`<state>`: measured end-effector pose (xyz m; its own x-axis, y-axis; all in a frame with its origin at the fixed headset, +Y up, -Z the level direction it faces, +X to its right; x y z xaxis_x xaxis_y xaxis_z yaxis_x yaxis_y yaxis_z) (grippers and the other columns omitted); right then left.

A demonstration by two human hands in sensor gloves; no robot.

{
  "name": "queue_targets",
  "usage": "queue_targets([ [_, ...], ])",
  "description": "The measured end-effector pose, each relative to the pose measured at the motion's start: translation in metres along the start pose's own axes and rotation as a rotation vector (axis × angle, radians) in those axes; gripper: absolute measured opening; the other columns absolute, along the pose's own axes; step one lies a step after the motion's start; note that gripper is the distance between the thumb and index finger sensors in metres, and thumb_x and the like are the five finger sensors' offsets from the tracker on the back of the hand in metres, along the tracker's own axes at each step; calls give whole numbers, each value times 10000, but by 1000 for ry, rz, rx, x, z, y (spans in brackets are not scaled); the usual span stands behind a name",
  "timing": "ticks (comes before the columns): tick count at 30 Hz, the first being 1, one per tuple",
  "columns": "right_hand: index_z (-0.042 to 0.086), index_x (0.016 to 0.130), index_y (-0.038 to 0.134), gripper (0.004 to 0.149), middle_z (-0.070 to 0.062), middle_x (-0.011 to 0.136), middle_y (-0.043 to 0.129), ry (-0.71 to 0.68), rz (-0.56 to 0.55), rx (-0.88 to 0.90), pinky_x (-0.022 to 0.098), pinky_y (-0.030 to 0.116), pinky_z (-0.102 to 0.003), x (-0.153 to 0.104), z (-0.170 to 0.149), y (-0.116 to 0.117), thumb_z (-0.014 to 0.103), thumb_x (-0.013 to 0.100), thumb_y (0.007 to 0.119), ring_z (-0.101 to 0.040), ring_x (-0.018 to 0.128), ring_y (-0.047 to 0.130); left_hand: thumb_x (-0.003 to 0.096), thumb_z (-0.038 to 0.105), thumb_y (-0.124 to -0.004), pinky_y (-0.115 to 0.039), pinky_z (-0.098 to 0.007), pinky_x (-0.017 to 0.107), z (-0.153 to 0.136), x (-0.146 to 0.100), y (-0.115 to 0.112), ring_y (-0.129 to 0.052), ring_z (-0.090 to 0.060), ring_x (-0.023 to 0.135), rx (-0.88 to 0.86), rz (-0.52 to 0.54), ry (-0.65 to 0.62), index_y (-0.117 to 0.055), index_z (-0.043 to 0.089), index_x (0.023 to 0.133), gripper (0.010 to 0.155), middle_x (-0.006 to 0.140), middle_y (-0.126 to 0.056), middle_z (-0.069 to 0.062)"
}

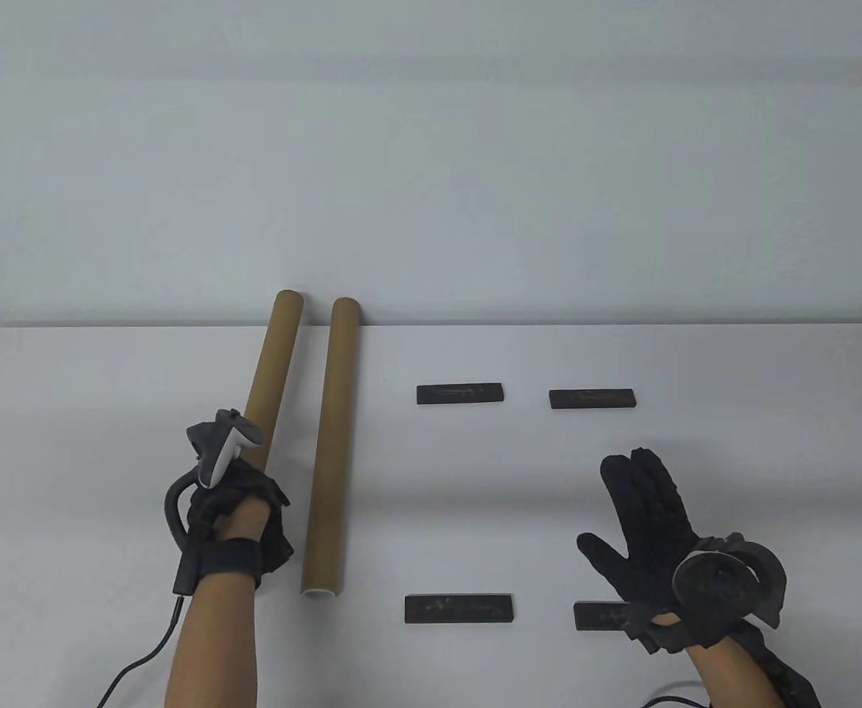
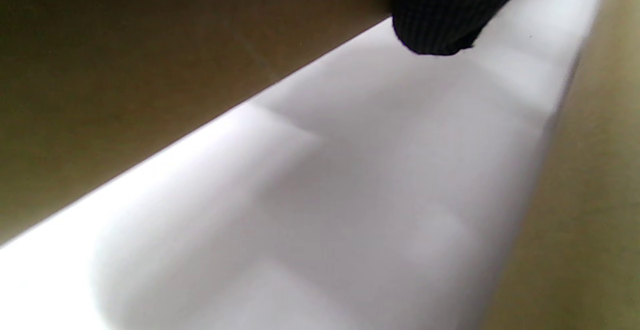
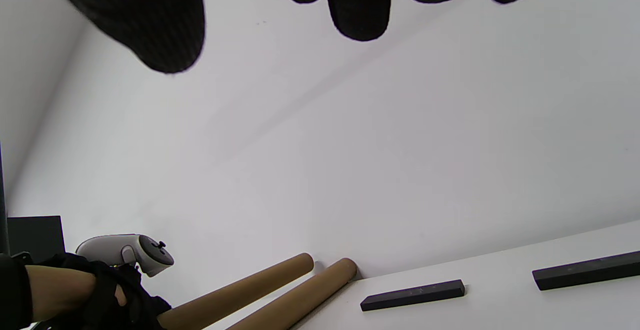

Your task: Roll up papers and store in mailing tubes

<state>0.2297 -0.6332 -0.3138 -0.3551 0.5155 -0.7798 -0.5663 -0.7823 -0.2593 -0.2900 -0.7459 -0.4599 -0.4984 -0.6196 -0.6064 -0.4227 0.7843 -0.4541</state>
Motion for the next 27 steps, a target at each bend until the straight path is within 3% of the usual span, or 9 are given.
queue_targets([
  [14,12,1148,382,898,-295,1133,508,-5,23,-6,646,457,-790,1,3,4,515,522,785,-665,1022,396,451,542,-727,-747,-458,622,16,28,-11,-790,-305,865,26,-17,46,-126,230,1044,900,1012,-460,-179],
  [27,13,1148,390,894,-295,1140,487,-13,45,-14,648,464,-788,1,4,8,517,523,783,-656,1027,426,439,560,-703,-703,-428,608,19,35,-19,-739,-318,837,140,35,53,-112,214,1033,906,1032,-442,-125],
])
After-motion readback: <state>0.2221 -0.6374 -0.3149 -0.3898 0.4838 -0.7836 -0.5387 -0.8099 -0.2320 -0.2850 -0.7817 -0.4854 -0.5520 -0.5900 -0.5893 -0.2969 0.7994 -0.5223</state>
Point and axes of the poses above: the tracker on the back of each hand, its own z axis roughly to the thumb side, its own x axis roughly from the wrist to the fingertips, y = z × x, the point moved 3 cm from there along x, roughly from the wrist to the fingertips
